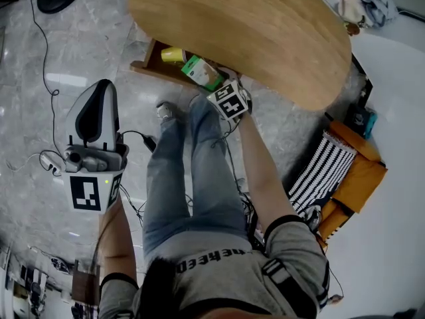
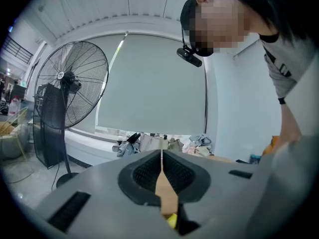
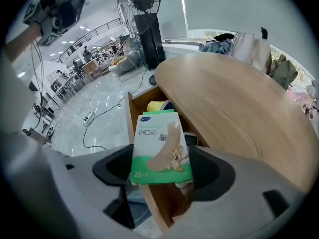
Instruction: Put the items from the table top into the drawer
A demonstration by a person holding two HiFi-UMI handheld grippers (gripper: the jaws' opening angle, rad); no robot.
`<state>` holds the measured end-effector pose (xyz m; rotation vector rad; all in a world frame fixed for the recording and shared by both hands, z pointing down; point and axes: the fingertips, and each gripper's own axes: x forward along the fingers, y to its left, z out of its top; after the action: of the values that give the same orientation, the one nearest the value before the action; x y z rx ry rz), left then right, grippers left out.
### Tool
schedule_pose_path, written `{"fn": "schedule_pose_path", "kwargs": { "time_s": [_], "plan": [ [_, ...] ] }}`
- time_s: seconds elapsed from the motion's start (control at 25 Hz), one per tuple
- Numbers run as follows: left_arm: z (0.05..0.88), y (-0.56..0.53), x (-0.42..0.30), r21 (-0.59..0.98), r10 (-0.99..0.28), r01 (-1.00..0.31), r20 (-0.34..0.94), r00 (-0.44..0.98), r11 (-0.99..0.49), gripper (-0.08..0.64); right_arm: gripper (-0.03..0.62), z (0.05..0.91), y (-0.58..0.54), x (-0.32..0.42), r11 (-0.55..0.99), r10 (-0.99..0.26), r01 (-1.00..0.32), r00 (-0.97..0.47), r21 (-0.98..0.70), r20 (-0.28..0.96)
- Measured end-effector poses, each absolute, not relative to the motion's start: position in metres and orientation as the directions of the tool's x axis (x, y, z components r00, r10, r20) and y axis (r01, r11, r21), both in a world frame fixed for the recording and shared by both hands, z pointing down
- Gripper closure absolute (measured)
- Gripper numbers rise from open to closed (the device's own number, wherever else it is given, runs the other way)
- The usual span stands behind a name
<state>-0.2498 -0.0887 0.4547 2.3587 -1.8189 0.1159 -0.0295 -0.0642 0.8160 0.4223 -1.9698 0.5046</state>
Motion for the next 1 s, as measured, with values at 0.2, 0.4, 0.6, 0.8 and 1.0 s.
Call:
{"fn": "schedule_pose_path", "kwargs": {
  "time_s": [0.2,0.4,0.6,0.8,1.0],
  "plan": [
    [0.454,-0.094,-0.250,0.086,-0.958,-0.969,0.153,0.243,-0.232,0.546,0.241,0.827,-0.069,-0.026,0.827,-0.059,-0.535,-0.388,-0.173,0.920],
    [0.458,-0.096,-0.248,0.087,-0.957,-0.969,0.159,0.243,-0.232,0.546,0.239,0.835,-0.071,-0.023,0.818,-0.054,-0.554,-0.337,-0.152,0.940],
    [0.464,-0.097,-0.249,0.091,-0.955,-0.969,0.169,0.242,-0.230,0.546,0.238,0.849,-0.076,-0.021,0.747,-0.092,-0.649,-0.321,-0.148,0.943],
    [0.468,-0.099,-0.249,0.083,-0.953,-0.969,0.182,0.244,-0.232,0.546,0.236,0.860,-0.080,-0.016,0.700,-0.129,-0.703,-0.295,-0.124,0.947],
    [0.475,-0.098,-0.249,0.072,-0.948,-0.970,0.205,0.243,-0.233,0.546,0.234,0.862,-0.084,-0.012,0.684,-0.169,-0.724,-0.273,-0.087,0.947]
  ]
}}
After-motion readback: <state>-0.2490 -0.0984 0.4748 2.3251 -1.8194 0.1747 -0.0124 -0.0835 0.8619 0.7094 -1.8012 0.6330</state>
